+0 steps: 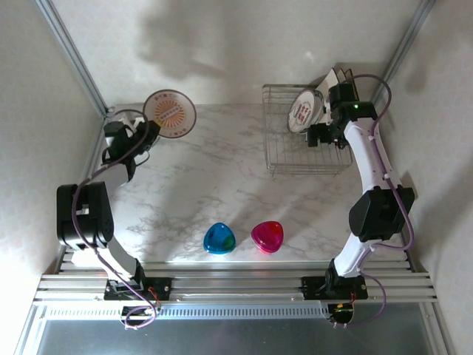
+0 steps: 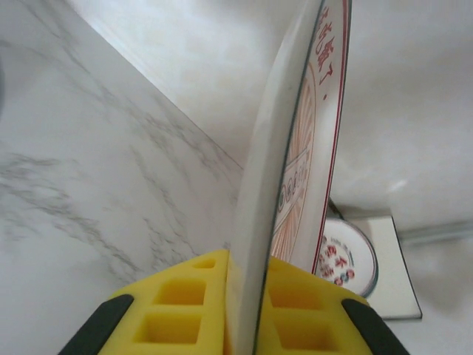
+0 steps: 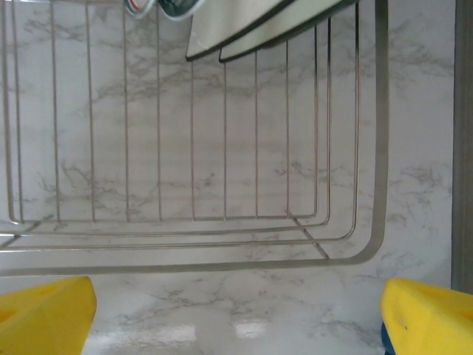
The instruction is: Unload the plates from the dish rack
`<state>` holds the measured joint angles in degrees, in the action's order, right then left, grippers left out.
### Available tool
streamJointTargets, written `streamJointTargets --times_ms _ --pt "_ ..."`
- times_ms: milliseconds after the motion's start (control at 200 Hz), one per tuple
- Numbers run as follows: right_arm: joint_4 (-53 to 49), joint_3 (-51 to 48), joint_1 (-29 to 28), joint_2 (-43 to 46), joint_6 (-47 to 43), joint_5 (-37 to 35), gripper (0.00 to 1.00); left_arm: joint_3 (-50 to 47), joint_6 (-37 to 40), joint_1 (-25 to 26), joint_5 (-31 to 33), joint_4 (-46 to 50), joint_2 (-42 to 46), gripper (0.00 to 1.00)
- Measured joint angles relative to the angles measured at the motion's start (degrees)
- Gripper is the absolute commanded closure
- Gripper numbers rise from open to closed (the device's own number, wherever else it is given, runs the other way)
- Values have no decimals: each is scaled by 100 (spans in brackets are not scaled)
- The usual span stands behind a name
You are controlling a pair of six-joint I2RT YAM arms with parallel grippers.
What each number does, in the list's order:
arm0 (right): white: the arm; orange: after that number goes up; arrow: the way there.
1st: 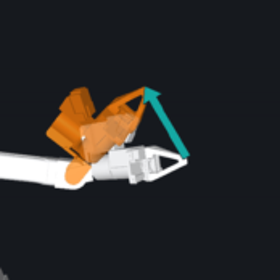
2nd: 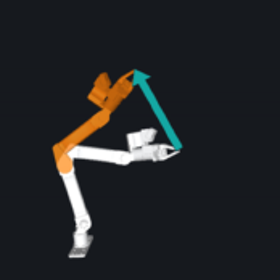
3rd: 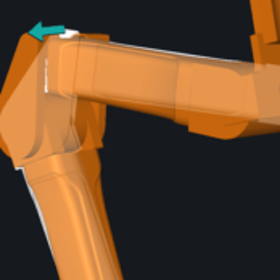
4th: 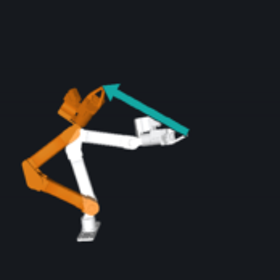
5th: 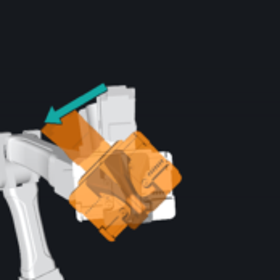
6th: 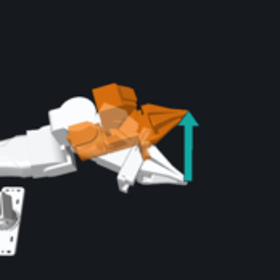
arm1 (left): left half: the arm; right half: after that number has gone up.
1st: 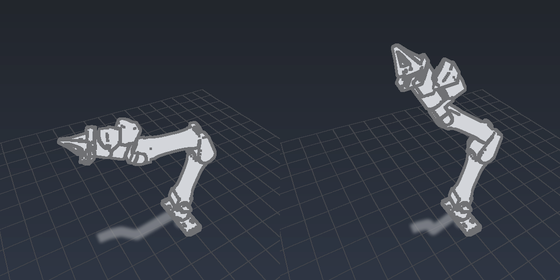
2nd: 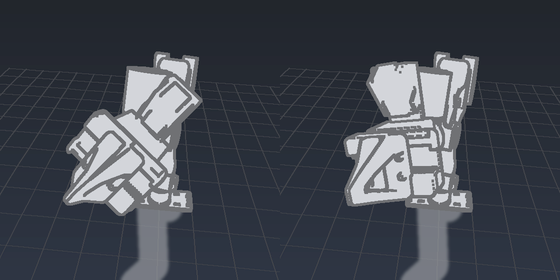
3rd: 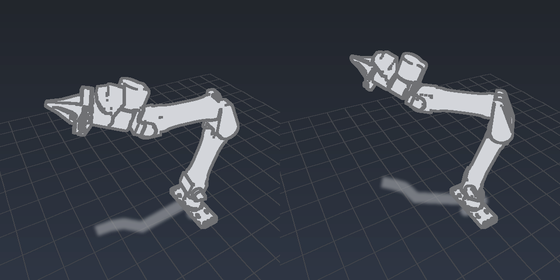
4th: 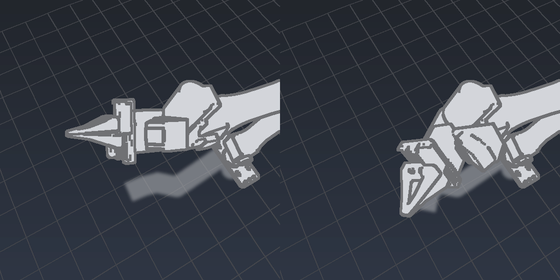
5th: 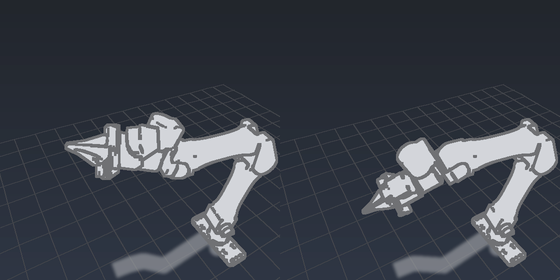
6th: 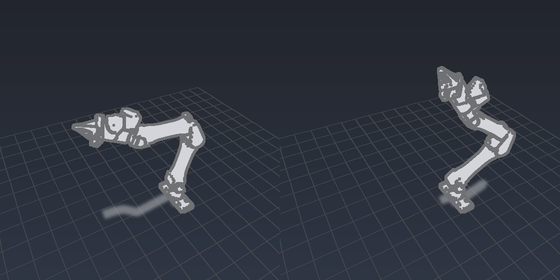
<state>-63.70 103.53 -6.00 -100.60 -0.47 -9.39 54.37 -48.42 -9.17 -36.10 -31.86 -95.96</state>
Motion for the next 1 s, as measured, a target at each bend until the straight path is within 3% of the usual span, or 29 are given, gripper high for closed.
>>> streamJointTargets --times_ms 405,996 --pt "74 -243 61 0 -42 42 1 -734 -603 -743 850 -686 50 100" --pt "177 -380 61 0 -44 155 1 -673 -979 -979 1462 -955 -754 100"
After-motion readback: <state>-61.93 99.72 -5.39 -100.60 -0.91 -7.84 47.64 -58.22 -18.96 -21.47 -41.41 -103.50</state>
